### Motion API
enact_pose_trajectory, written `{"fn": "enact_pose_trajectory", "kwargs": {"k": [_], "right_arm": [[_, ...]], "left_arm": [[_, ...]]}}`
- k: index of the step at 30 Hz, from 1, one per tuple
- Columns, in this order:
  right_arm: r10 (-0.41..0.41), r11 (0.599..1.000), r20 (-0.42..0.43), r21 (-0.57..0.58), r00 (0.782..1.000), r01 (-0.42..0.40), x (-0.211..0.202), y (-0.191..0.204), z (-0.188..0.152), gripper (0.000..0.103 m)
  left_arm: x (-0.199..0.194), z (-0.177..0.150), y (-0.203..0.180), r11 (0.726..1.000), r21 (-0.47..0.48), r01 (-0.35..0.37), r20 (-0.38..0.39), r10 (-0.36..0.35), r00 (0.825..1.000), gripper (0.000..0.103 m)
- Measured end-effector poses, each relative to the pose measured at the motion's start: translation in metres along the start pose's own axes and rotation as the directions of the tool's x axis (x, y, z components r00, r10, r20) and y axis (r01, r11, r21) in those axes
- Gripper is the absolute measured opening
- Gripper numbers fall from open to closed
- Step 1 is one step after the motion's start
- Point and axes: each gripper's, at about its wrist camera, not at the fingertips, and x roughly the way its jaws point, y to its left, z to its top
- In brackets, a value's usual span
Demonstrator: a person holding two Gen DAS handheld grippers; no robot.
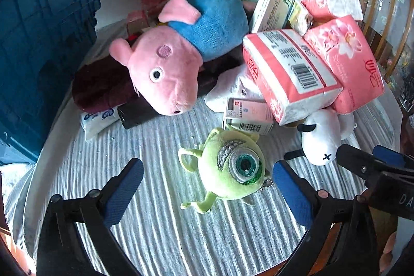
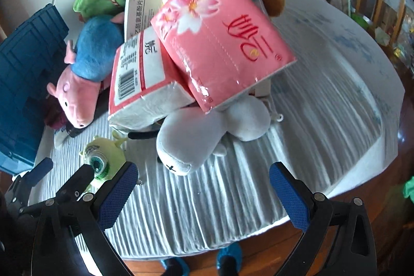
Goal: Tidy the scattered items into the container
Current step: 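Withdraw both tools from the crate toward the green one-eyed plush, then grasp the green one-eyed plush with the left tool while the right grasps the white bunny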
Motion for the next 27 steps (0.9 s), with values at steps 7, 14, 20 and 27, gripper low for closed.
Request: {"fn": "enact_pose_trajectory", "kwargs": {"k": [7,14,20,27], "right_arm": [[-0.011,1.000,0.013,-0.007,1.000,0.011,0.022,0.010,0.007,0.096],[-0.019,0.999,-0.015,-0.030,1.000,0.019,0.043,0.013,0.011,0.071],[-0.030,0.999,-0.034,-0.025,0.999,0.029,0.055,0.005,0.008,0.080],[-0.017,0.999,-0.021,-0.032,1.000,0.016,0.052,0.000,0.010,0.067]], "left_arm": [[0.030,-0.005,-0.014,1.000,-0.010,0.019,-0.053,-0.019,0.998,0.089],[0.048,-0.011,-0.018,0.999,-0.044,0.024,-0.085,-0.028,0.996,0.071],[0.051,-0.014,-0.023,0.999,-0.041,0.017,-0.079,-0.020,0.997,0.068],[0.043,-0.011,-0.027,1.000,-0.024,-0.004,-0.057,0.002,0.998,0.060]]}}
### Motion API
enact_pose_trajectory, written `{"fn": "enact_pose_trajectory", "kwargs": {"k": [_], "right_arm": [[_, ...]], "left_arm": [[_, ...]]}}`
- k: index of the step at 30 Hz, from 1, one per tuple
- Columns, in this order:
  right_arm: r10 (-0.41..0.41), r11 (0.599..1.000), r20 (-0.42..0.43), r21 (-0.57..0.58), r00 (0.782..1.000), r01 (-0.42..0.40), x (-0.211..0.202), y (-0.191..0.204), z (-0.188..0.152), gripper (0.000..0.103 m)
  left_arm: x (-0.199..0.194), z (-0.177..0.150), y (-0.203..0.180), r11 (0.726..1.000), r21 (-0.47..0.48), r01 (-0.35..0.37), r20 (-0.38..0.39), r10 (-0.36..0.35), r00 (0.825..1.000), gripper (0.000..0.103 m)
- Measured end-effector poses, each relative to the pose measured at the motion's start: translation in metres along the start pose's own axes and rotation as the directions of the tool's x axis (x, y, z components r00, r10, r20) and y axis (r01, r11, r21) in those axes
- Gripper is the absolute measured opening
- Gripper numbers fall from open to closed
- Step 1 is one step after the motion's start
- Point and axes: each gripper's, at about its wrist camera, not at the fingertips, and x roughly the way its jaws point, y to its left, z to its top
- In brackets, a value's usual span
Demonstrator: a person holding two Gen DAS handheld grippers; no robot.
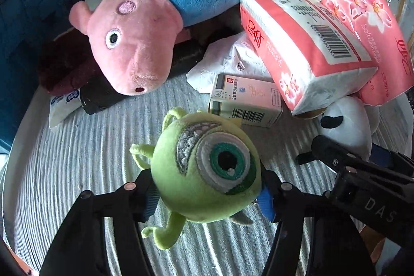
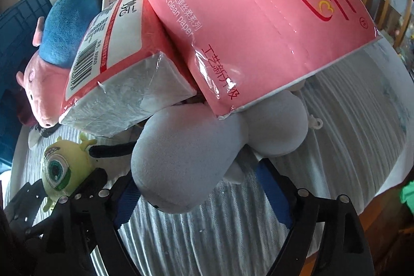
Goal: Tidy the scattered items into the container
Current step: 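Grasp the green one-eyed plush with the left tool while the right grasps the white bunny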
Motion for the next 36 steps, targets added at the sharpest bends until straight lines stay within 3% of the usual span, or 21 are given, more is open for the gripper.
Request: {"fn": "enact_pose_trajectory", "kwargs": {"k": [1,3,8,17,24,28,31,36], "right_arm": [[0.006,1.000,0.012,-0.009,1.000,-0.006,-0.004,0.002,0.000,0.058],[-0.008,0.999,0.025,-0.038,1.000,0.009,-0.012,0.006,-0.001,0.056],[0.059,0.997,-0.025,-0.051,0.998,-0.060,-0.028,0.004,-0.007,0.055],[0.179,0.956,-0.096,-0.216,0.979,-0.196,-0.041,0.036,-0.029,0.055],[0.257,0.901,-0.098,-0.337,0.961,-0.275,-0.050,0.061,-0.033,0.055],[0.260,0.872,-0.084,-0.407,0.962,-0.271,-0.045,0.077,-0.038,0.055],[0.265,0.861,-0.091,-0.426,0.960,-0.278,-0.048,0.094,-0.054,0.055],[0.291,0.853,-0.058,-0.436,0.955,-0.287,-0.056,0.105,-0.045,0.055]], "left_arm": [[-0.004,-0.001,-0.001,1.000,0.009,-0.002,0.008,0.002,1.000,0.059],[-0.013,-0.003,-0.001,1.000,0.020,-0.003,0.019,0.003,1.000,0.059],[-0.043,-0.006,0.009,1.000,0.010,-0.013,0.072,0.013,0.997,0.059],[-0.066,-0.019,0.038,0.995,-0.049,-0.089,0.091,0.094,0.991,0.059],[-0.053,-0.018,0.064,0.989,-0.082,-0.120,0.070,0.126,0.990,0.059],[-0.049,-0.023,0.071,0.986,-0.101,-0.134,0.052,0.139,0.989,0.059],[-0.048,-0.026,0.077,0.983,-0.110,-0.146,0.046,0.152,0.987,0.059],[-0.051,-0.025,0.085,0.979,-0.139,-0.149,0.043,0.156,0.987,0.059]]}}
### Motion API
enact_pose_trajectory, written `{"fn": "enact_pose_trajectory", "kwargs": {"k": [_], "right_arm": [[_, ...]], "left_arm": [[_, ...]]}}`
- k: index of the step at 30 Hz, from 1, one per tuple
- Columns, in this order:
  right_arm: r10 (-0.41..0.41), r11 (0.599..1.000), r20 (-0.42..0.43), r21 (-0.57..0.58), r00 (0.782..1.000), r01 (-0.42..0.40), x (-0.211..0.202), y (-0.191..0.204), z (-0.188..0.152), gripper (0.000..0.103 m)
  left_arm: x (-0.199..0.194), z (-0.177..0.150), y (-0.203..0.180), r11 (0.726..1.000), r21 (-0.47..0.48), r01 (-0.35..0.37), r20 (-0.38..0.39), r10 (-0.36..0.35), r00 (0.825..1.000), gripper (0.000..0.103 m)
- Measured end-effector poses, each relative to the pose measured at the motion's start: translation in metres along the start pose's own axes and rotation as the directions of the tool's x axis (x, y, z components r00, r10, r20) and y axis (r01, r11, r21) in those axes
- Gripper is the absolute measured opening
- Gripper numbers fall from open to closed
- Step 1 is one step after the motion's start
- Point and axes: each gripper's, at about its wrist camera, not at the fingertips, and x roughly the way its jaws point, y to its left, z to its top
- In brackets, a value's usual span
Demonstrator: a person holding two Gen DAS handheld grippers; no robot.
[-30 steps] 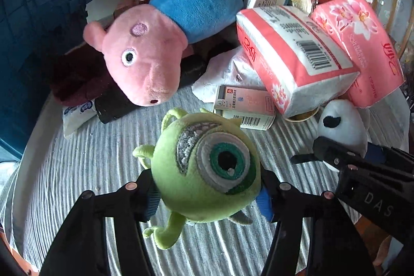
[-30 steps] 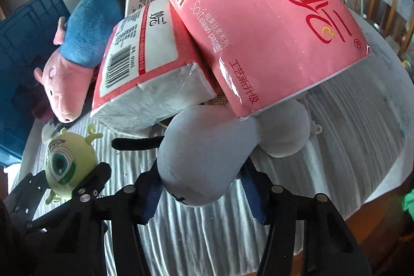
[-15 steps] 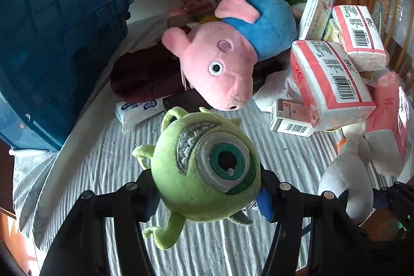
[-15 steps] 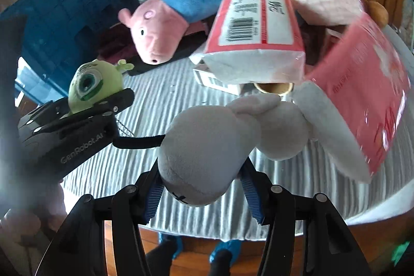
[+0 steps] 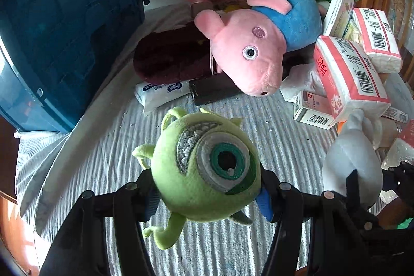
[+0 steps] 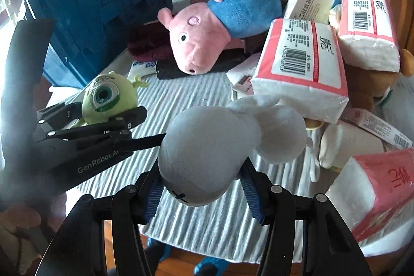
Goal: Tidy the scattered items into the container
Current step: 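Grasp the green one-eyed plush with the left tool while the right grasps the white bunny, then carry the one-eyed plush and white bunny over the blue crate with both tools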
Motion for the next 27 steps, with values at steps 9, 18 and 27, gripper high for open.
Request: {"fn": "enact_pose_trajectory", "kwargs": {"k": [9,18,27], "right_arm": [[-0.004,1.000,0.061,-0.026,0.998,0.006,-0.019,0.009,0.023,0.054],[-0.010,0.999,0.131,-0.046,0.991,0.016,-0.037,0.011,0.052,0.050],[0.003,0.998,0.159,-0.058,0.987,0.006,-0.038,0.013,0.067,0.049]], "left_arm": [[-0.019,0.017,0.004,1.000,-0.030,-0.010,0.058,0.012,0.998,0.059],[-0.032,0.035,0.003,0.999,-0.044,-0.017,0.103,0.022,0.994,0.059],[-0.029,0.042,0.013,0.997,-0.070,-0.039,0.107,0.047,0.993,0.059]]}}
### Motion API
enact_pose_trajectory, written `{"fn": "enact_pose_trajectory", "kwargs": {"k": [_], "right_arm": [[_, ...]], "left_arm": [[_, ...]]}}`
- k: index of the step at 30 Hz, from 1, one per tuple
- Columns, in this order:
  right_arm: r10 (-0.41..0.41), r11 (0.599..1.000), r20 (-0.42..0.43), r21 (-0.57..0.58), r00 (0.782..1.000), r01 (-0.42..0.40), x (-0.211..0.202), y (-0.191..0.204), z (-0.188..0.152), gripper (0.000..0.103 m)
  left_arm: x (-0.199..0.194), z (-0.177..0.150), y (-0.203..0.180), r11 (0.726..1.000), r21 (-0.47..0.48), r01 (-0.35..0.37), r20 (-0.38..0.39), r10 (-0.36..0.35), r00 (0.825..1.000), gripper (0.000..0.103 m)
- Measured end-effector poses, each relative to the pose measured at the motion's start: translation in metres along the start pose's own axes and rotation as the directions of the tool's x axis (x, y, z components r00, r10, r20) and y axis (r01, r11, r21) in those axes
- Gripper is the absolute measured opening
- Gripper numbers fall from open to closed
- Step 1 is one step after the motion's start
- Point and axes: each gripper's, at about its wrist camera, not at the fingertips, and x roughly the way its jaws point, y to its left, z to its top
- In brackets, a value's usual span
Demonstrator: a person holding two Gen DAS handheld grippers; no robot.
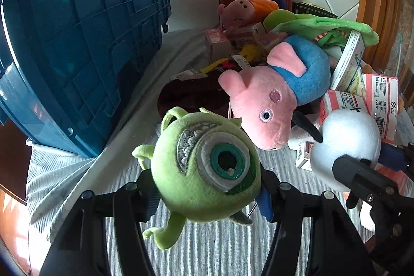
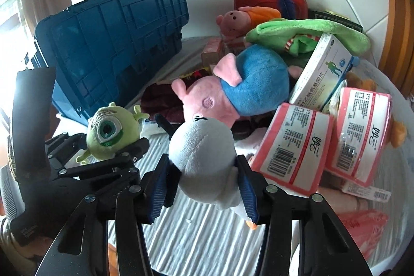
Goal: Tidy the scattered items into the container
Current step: 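Carry the one-eyed plush and white bunny over the blue crate with both tools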
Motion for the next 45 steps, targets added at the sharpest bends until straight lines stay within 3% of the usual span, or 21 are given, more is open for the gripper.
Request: {"fn": "enact_pose_trajectory", "kwargs": {"k": [9,18,23,28,33,37,41,45], "right_arm": [[0.023,0.999,0.056,-0.044,0.998,-0.021,-0.007,0.013,0.027,0.048],[0.035,0.995,0.124,-0.093,0.992,-0.024,-0.021,0.029,0.056,0.048],[0.010,0.992,0.188,-0.126,0.982,0.014,-0.033,0.042,0.080,0.048],[-0.031,0.987,0.282,-0.141,0.959,0.073,-0.054,0.064,0.121,0.048],[-0.065,0.979,0.395,-0.154,0.916,0.136,-0.079,0.108,0.177,0.048],[-0.053,0.976,0.452,-0.167,0.891,0.143,-0.079,0.158,0.221,0.048],[-0.001,0.974,0.464,-0.199,0.886,0.105,-0.060,0.223,0.252,0.048],[0.034,0.972,0.404,-0.225,0.914,0.063,-0.019,0.285,0.276,0.048]], "left_arm": [[-0.012,0.013,0.010,1.000,-0.019,-0.007,0.037,0.008,0.999,0.059],[-0.037,0.040,0.019,1.000,-0.029,-0.004,0.125,0.008,0.992,0.059],[-0.054,0.065,0.029,0.999,-0.025,0.031,0.200,-0.025,0.980,0.059],[-0.086,0.109,0.053,0.998,0.016,0.057,0.314,-0.059,0.948,0.059],[-0.122,0.162,0.100,0.997,0.041,0.071,0.426,-0.082,0.901,0.059],[-0.142,0.195,0.162,0.999,0.029,0.021,0.488,-0.032,0.872,0.059],[-0.134,0.215,0.237,0.999,-0.012,-0.030,0.466,0.032,0.884,0.059],[-0.108,0.226,0.304,0.996,-0.044,-0.083,0.385,0.093,0.918,0.059]]}}
